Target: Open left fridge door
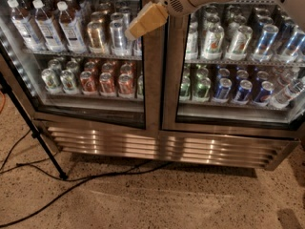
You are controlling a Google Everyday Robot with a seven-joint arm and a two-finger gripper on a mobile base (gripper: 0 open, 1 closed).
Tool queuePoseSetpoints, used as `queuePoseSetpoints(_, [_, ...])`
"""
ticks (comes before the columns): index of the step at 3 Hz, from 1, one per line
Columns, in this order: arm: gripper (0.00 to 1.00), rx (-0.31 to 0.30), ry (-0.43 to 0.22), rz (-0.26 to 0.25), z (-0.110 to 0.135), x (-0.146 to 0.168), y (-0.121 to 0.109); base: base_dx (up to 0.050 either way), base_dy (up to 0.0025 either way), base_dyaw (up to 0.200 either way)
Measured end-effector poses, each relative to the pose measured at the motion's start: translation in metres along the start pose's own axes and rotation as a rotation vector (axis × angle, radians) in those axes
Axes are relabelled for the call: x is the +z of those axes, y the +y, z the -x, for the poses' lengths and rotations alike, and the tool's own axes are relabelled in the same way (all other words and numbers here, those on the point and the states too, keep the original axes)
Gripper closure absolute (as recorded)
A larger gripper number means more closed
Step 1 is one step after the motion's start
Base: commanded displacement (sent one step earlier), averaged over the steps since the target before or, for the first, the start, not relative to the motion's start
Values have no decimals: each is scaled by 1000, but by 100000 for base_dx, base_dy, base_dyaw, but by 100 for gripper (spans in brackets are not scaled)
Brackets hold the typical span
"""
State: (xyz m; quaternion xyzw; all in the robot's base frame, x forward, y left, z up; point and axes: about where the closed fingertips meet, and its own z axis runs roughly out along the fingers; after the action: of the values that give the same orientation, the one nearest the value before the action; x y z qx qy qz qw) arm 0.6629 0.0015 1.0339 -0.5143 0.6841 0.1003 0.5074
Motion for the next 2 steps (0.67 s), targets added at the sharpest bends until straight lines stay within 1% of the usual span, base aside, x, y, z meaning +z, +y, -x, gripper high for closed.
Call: queuePoseSetpoints(2, [0, 1, 0, -4, 2, 4, 0, 0, 0, 0])
